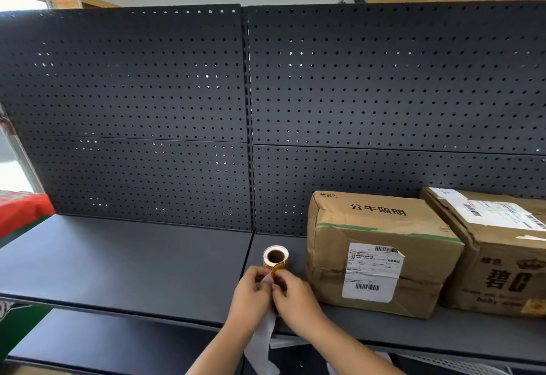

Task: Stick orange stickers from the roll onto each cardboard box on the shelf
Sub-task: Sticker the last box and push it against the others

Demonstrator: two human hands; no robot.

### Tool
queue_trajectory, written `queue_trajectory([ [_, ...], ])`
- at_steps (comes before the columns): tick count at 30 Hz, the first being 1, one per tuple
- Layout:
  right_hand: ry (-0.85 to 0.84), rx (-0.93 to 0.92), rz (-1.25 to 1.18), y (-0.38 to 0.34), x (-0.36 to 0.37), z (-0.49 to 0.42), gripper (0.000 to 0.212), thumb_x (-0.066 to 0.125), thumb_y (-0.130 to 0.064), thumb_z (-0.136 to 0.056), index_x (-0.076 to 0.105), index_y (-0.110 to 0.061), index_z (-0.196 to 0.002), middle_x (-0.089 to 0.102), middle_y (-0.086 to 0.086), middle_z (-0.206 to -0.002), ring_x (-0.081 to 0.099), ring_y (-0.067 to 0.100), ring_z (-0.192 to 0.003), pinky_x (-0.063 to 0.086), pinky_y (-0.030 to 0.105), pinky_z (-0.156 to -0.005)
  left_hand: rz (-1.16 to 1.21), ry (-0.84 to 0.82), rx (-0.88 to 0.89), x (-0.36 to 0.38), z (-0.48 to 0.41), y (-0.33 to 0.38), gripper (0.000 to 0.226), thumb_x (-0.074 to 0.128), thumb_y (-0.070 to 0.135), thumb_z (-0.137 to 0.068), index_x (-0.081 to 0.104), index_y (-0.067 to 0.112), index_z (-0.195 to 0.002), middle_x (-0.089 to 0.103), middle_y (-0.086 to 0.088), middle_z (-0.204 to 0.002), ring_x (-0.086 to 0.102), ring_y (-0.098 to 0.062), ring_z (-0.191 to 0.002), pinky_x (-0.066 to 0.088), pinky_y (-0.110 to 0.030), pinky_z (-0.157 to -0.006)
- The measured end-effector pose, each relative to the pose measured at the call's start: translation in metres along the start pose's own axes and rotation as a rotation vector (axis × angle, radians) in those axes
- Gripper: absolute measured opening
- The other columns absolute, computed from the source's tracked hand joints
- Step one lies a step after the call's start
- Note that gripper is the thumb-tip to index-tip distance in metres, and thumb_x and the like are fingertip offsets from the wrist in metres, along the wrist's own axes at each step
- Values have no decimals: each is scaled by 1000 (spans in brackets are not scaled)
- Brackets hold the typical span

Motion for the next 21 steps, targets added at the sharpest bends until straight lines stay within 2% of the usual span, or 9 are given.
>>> queue_trajectory([
  [2,31,5,48,-2,3,-2,26,54,-22,-103,63,-28,-127,61,-7,-122,62,9,-108,53,27,-97,-7,-7,0,0,0,-1,12,56,11,-104,65,19,-105,75,0,-99,69,2,-81,52,-11,-67],
  [5,19,6,51,-7,10,-5,34,50,-17,-106,58,-23,-139,53,-5,-134,55,8,-117,42,16,-98,20,17,-13,-2,-3,-1,14,55,13,-105,64,21,-108,75,2,-100,70,1,-84,53,-14,-71],
  [8,-20,10,2,-8,12,-9,40,48,-17,-107,54,-22,-147,53,-7,-139,53,7,-124,39,14,-100,71,42,-30,-4,-4,-2,15,54,15,-106,65,24,-112,76,5,-102,72,-3,-92,58,-25,-83],
  [10,-17,-4,-31,-9,7,-9,36,49,-18,-108,59,-23,-142,59,-8,-133,56,3,-118,41,11,-95,100,38,-43,-5,-3,-3,14,54,17,-106,65,24,-112,77,4,-101,73,-7,-93,60,-33,-89],
  [12,25,-30,-62,-8,1,-8,28,52,-24,-107,67,-27,-130,68,-10,-122,63,1,-107,46,11,-88,134,39,-47,-5,-1,-4,12,56,19,-106,67,22,-110,78,2,-98,74,-9,-91,61,-35,-88],
  [16,115,-78,-70,-7,-10,-6,14,59,-33,-103,71,-32,-111,74,-12,-96,68,-2,-90,50,11,-74,165,91,-2,-8,4,1,11,60,15,-102,69,22,-104,77,2,-93,72,-5,-85,55,-22,-74],
  [19,126,-85,-95,-8,-13,-5,11,60,-35,-103,70,-31,-107,74,-10,-87,69,2,-79,56,21,-69,211,83,-2,-8,6,4,10,60,14,-102,69,20,-102,77,-1,-92,73,-10,-83,55,-22,-68],
  [21,129,-86,-103,-10,-14,-4,10,61,-33,-102,70,-30,-105,75,-7,-86,71,6,-75,60,29,-69,213,71,-8,-7,4,2,10,60,12,-102,68,19,-102,77,-5,-90,74,-18,-82,61,-32,-70],
])
Point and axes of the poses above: each hand's wrist, its own z-axis away from the middle knuckle, its own x-axis out of the palm, y = z × x, the point moved 10 cm from there along -z, towards the middle knuckle
